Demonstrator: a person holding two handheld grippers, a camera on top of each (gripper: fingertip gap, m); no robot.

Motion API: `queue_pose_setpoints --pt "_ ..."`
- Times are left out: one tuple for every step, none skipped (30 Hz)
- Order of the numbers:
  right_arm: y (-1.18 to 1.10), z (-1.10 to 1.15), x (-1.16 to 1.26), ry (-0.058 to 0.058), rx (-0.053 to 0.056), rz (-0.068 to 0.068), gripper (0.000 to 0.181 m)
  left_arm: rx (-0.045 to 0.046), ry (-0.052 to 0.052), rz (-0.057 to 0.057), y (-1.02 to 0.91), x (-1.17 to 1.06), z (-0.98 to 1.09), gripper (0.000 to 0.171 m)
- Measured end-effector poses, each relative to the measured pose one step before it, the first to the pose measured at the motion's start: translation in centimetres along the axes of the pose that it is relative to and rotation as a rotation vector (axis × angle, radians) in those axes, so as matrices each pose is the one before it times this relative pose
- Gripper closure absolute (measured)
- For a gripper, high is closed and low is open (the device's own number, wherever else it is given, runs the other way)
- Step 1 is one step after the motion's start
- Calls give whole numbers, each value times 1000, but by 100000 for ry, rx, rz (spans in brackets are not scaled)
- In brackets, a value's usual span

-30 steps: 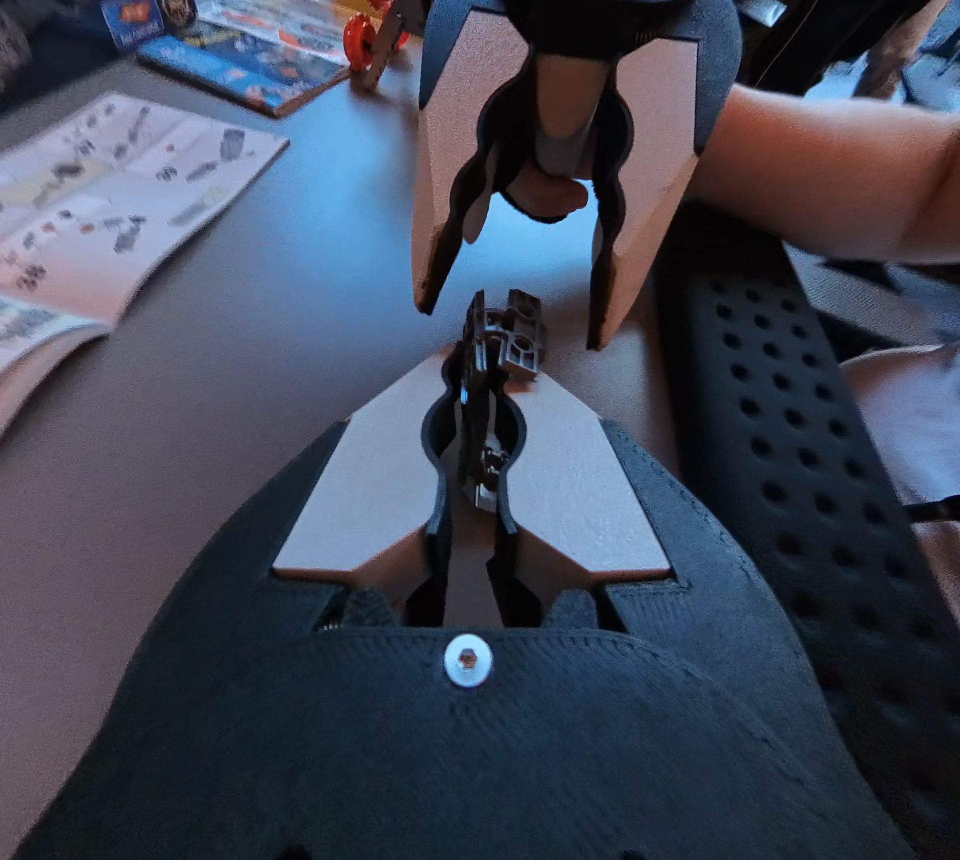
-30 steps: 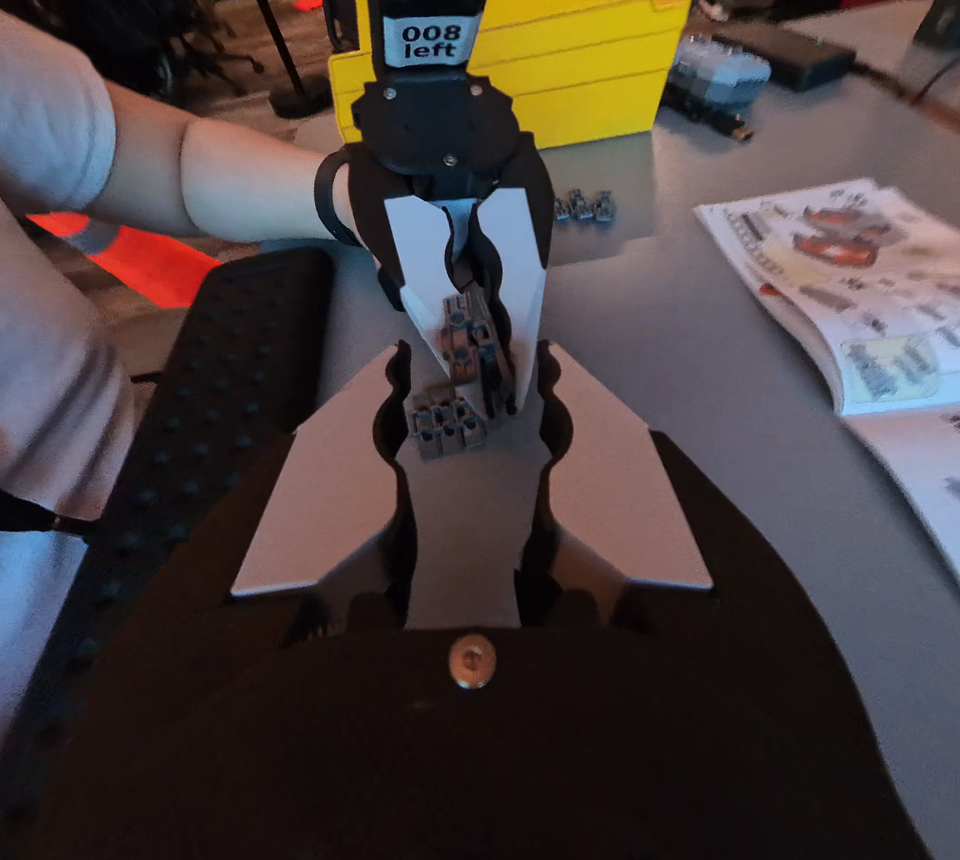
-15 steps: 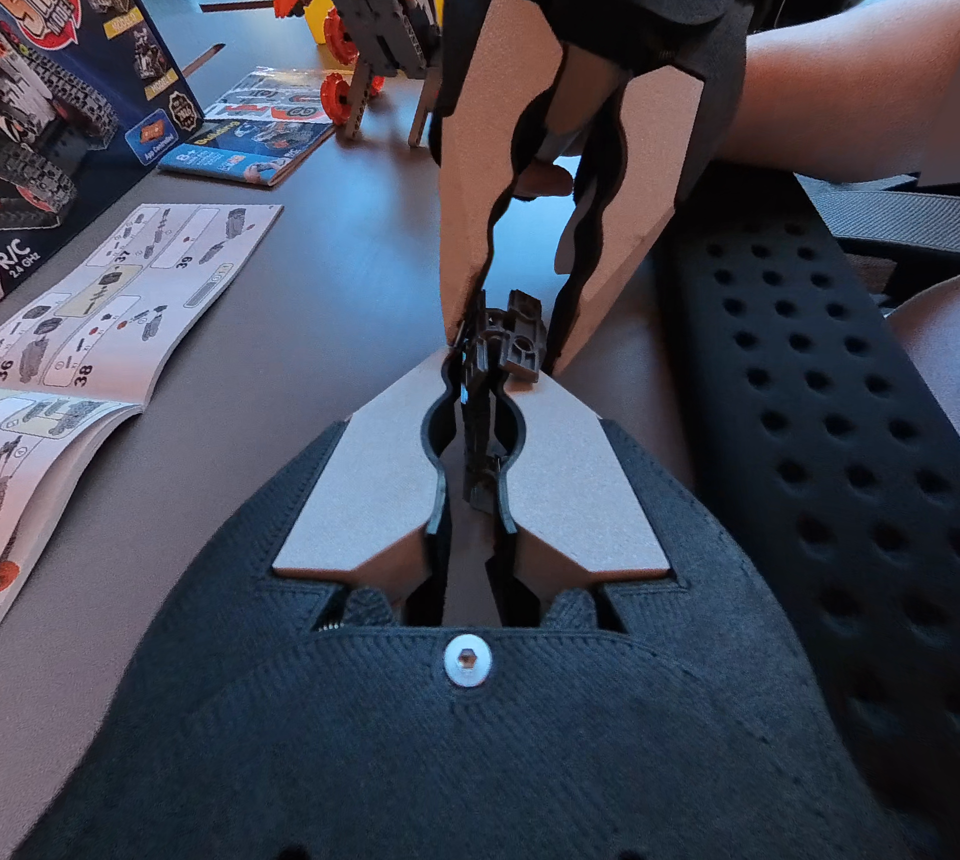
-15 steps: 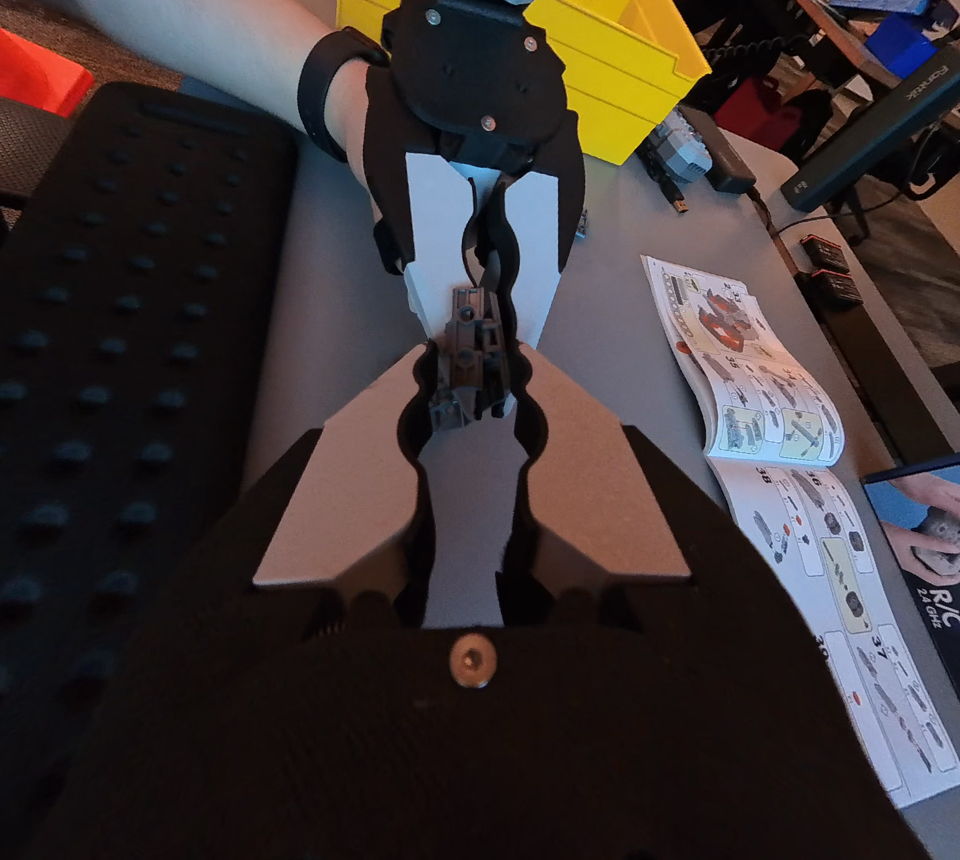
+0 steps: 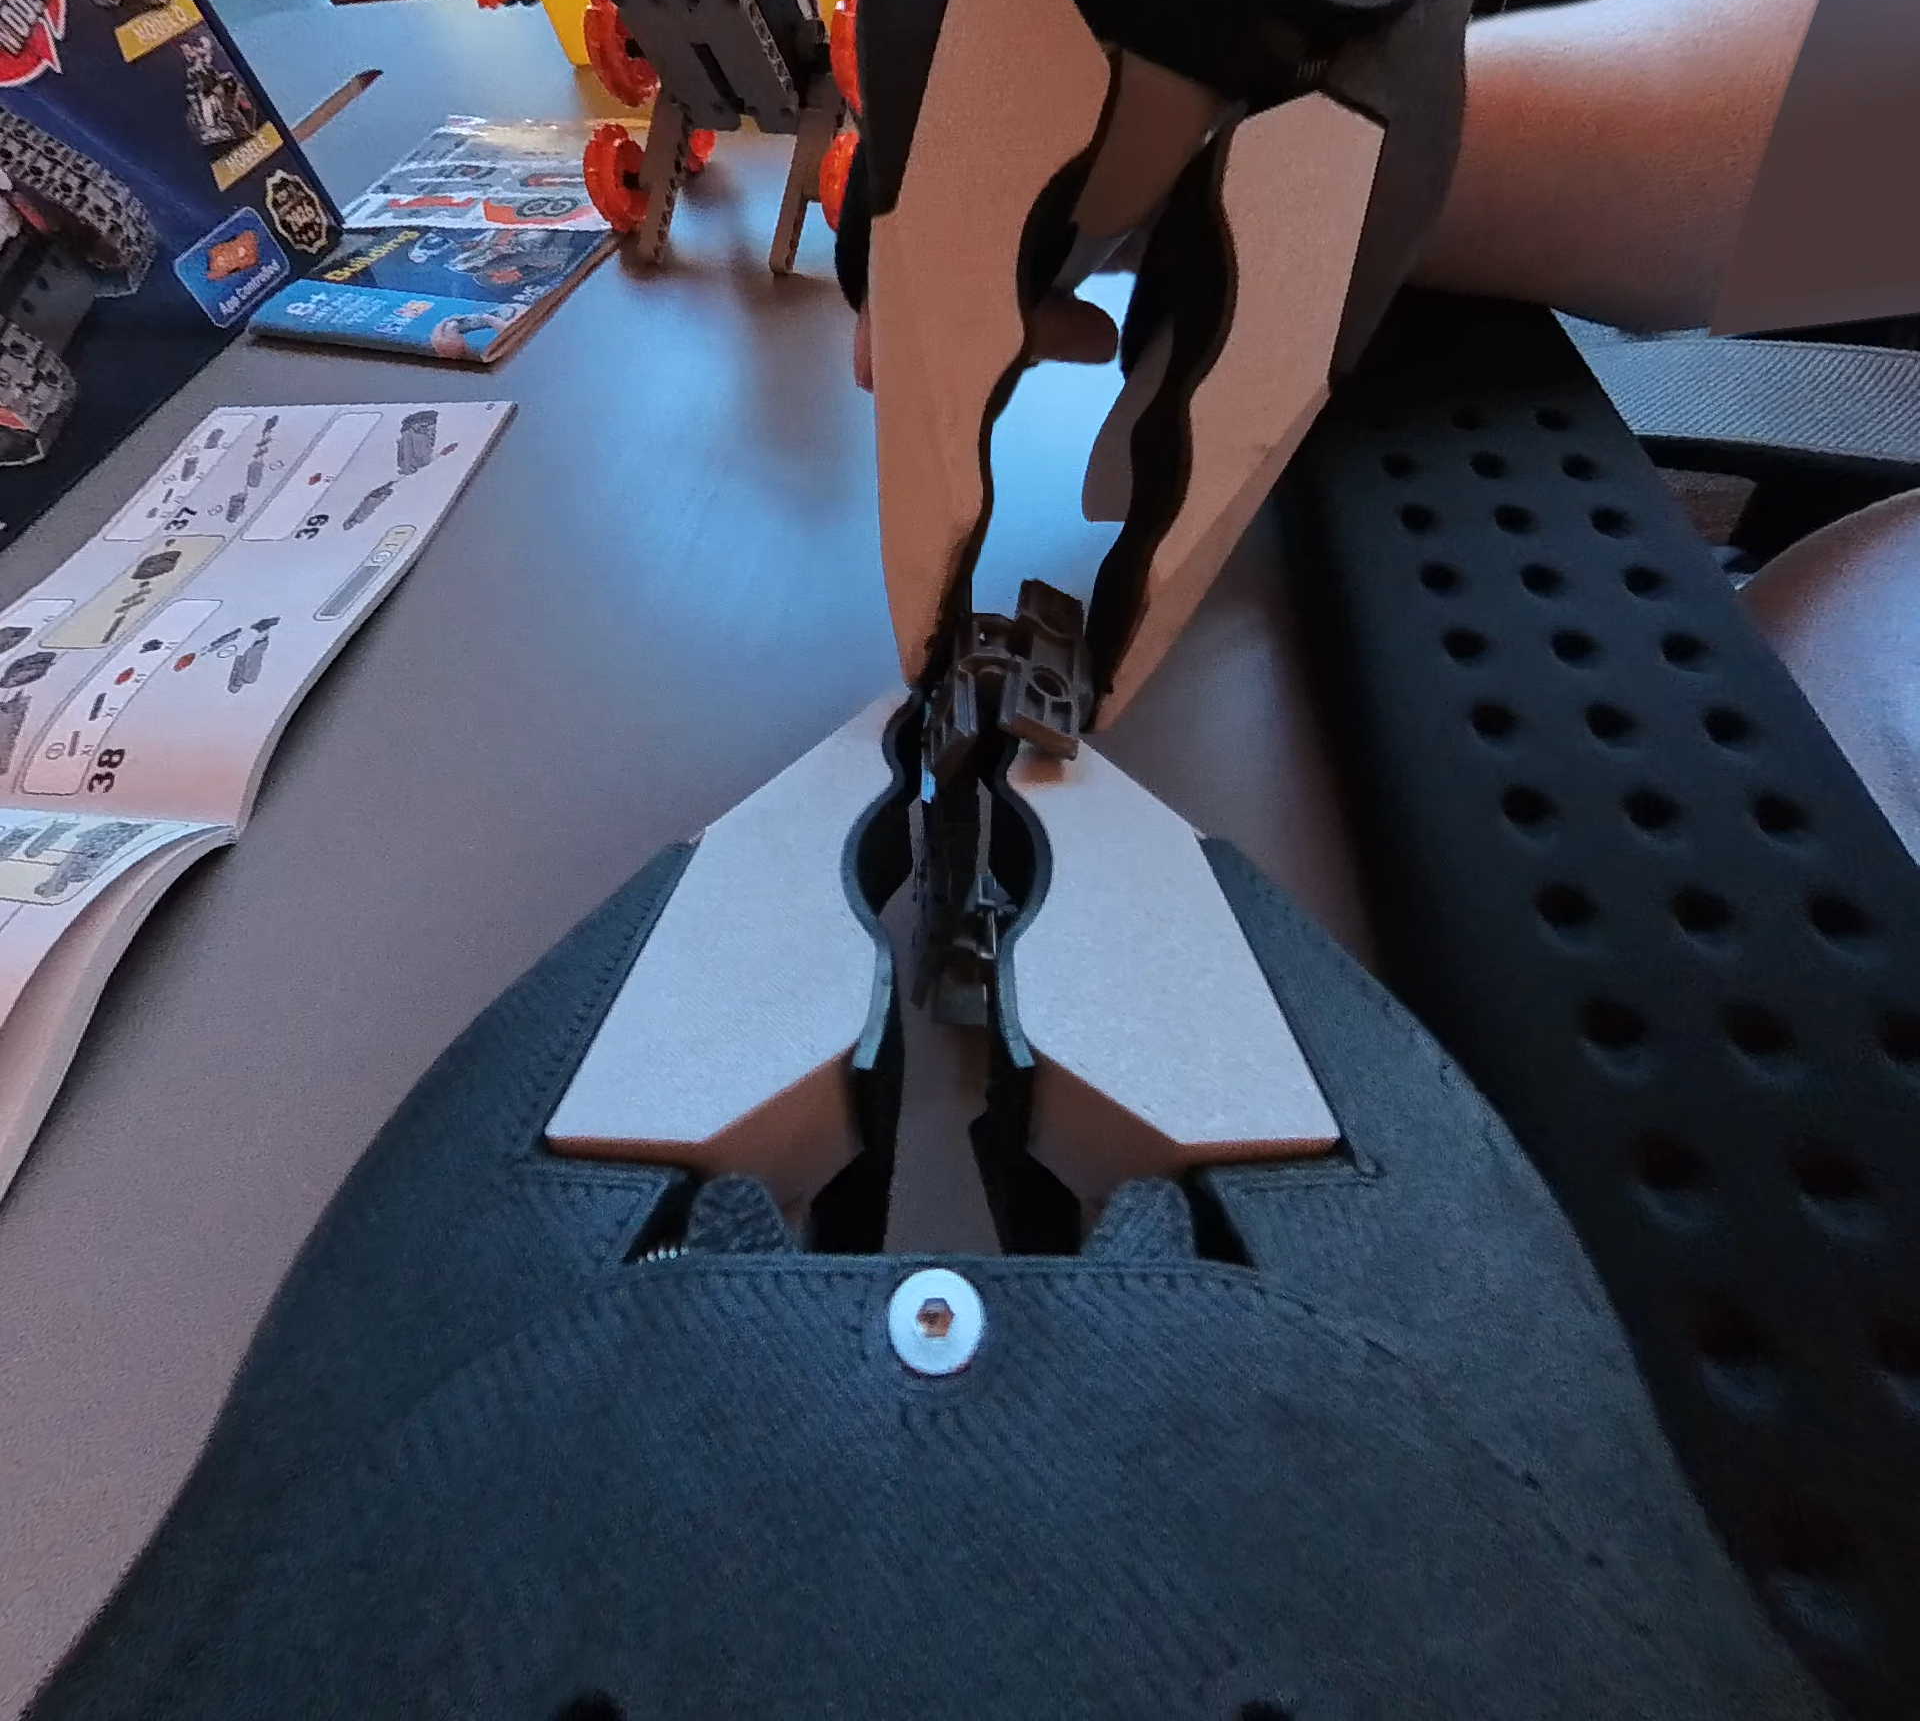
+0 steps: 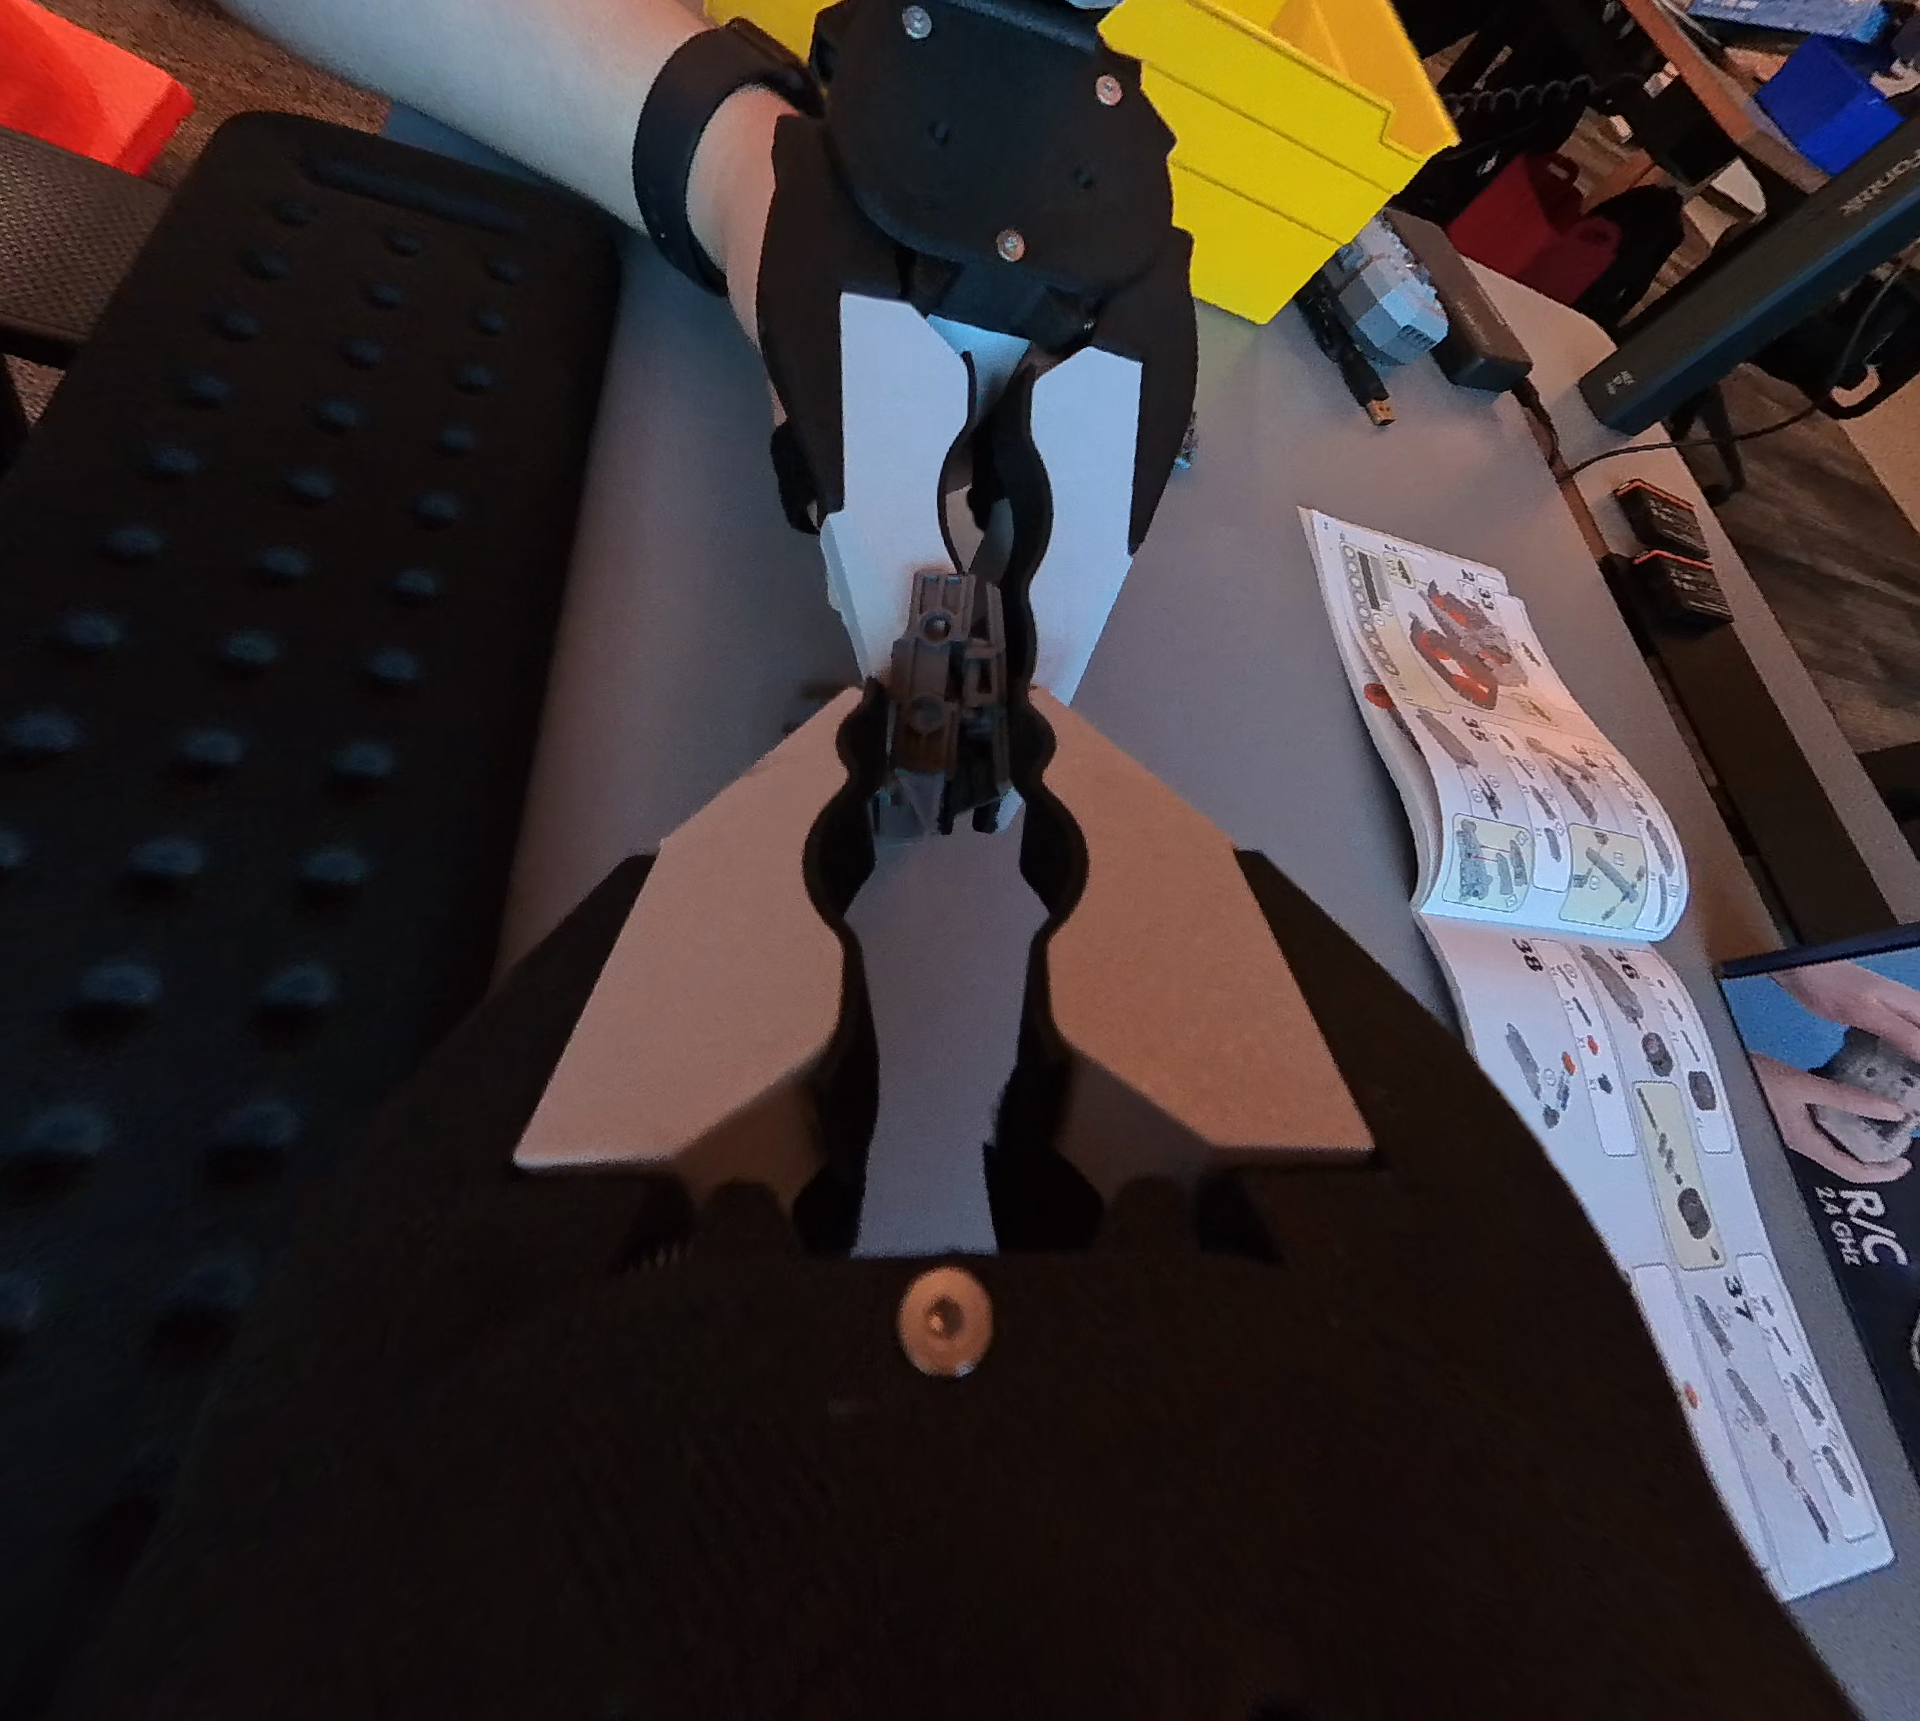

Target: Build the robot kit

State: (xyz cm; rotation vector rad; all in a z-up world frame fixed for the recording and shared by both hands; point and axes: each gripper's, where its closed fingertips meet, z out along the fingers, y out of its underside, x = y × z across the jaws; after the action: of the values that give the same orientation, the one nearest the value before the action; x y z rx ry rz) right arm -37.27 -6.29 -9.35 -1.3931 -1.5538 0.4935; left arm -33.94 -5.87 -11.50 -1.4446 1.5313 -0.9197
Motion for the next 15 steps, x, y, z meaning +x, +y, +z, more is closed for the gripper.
queue_pose_setpoints --pt "181 62 -73 -552 -1011 98 160 -1126 -301 180 185 2 96 165" --pt "155 50 8 -209 -890 541 160 -577 -490 149 124 -52 77 165" --pt "-27 4 11 -141 305 505 160 428 76 -59 -52 4 -10 165" --pt "-22 -22 6 -308 400 616 160 144 416 -462 -21 19 -23 165" --pt "-3 -31 13 -158 76 249 160 33 378 -438 4 24 -5 165" --pt "4 -17 -35 -162 52 -241 160 -19 566 4 21 70 -15 165" --pt "-7 -5 -98 -665 14 -190 160 -112 544 667 29 101 -1 165" --pt "0 0 -93 -668 -82 163 160 -83 178 992 30 57 -17 165" --pt "-23 12 -108 -755 82 201 160 -220 26 826 22 45 -17 165" --pt "-19 -5 -118 -857 40 212 160 -226 -22 606 19 44 -8 165" --pt "5 -2 -15 -203 -194 146 160 -175 -188 262 2 4 1 165" --pt "8 -5 -20 -159 -290 25 160 -52 129 35 0 45 5 165" --pt "1 -14 -72 -496 -313 17 160 65 564 -77 8 96 12 165" --pt "-4 -16 -73 -586 -168 141 160 -10 828 -402 10 105 12 165" --pt "3 -27 -42 -398 -202 398 160 -121 614 -447 -9 65 10 165"
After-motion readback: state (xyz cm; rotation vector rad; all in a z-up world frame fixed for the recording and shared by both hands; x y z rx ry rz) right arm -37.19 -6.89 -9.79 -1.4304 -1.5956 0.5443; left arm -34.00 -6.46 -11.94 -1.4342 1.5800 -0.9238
